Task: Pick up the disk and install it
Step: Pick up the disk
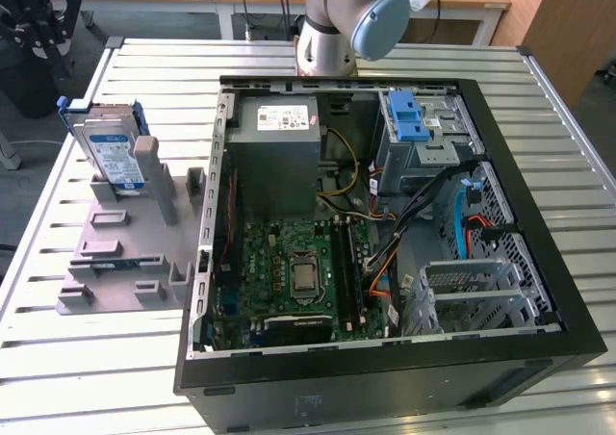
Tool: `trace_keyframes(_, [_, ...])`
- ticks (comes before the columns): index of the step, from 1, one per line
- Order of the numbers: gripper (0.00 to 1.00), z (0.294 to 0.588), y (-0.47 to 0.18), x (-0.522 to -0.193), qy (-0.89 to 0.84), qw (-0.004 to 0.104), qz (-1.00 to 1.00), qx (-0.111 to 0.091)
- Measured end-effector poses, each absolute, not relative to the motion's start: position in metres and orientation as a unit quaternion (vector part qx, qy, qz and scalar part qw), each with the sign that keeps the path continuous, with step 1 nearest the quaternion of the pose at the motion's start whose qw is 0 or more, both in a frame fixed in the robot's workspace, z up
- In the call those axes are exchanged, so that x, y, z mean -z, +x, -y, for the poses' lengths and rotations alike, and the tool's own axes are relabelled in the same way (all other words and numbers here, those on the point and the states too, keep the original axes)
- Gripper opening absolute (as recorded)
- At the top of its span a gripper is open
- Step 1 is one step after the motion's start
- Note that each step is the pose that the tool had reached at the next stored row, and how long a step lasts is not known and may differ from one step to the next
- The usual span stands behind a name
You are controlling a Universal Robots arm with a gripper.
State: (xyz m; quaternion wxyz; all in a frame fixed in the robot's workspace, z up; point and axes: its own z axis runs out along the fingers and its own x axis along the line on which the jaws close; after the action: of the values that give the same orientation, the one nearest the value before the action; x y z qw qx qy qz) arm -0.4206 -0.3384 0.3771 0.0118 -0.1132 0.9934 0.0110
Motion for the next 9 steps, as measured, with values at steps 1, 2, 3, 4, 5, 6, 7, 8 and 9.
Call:
trace_keyframes(1, [0.11, 0.3384, -0.4206, -0.3771, -0.122, 0.012, -0.992, -0.011])
trace_keyframes(2, [0.11, 0.3384, -0.4206, -0.377, -0.131, 0.012, -0.991, -0.011])
trace_keyframes(3, [0.11, 0.3384, -0.4206, -0.377, -0.139, 0.012, -0.99, -0.011])
trace_keyframes(4, [0.11, 0.3384, -0.4206, -0.377, -0.147, 0.011, -0.989, -0.011])
trace_keyframes(5, [0.11, 0.3384, -0.4206, -0.377, -0.155, 0.011, -0.988, -0.011])
trace_keyframes(6, [0.11, 0.3384, -0.4206, -0.3769, -0.163, 0.011, -0.987, -0.011])
trace_keyframes(7, [0.11, 0.3384, -0.4206, -0.3769, -0.171, 0.011, -0.985, -0.011])
trace_keyframes(8, [0.11, 0.3384, -0.4206, -0.3769, -0.179, 0.011, -0.984, -0.012])
trace_keyframes(9, [0.11, 0.3384, -0.4206, -0.3768, -0.188, 0.011, -0.982, -0.012])
